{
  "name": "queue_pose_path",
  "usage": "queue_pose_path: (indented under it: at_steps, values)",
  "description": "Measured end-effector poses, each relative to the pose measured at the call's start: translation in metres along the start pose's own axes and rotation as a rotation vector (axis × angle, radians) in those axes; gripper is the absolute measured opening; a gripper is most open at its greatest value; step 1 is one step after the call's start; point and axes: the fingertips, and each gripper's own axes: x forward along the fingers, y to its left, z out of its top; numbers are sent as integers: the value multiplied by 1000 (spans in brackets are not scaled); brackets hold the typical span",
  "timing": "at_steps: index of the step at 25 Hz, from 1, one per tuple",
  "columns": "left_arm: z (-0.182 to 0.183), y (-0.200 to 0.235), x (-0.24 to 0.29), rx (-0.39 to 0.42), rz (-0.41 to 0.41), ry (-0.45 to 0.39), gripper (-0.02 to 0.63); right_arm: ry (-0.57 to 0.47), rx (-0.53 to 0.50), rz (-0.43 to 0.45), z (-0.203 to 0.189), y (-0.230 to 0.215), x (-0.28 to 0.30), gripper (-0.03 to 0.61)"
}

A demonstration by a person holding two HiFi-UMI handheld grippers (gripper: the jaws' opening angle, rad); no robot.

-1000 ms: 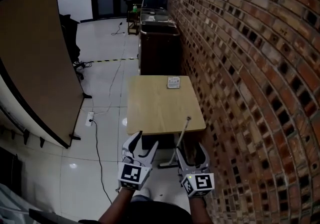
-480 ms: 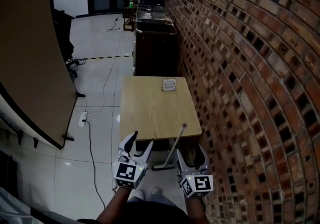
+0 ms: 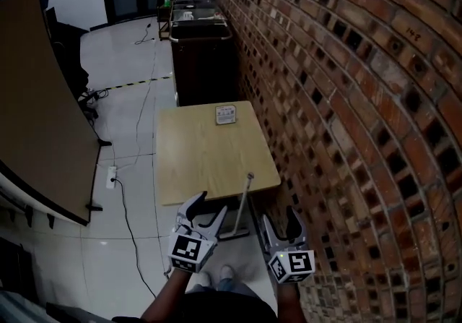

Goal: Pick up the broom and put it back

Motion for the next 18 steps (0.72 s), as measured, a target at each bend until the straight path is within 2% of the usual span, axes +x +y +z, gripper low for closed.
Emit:
queue_pose_path:
  at_steps: [4, 18]
  values:
    - [-9, -25, 20, -4, -70, 17, 225, 28, 12, -32, -14, -23, -13, 258]
    - [-65, -92, 72, 28, -258, 161, 224, 146, 57, -186, -75, -89, -56, 255]
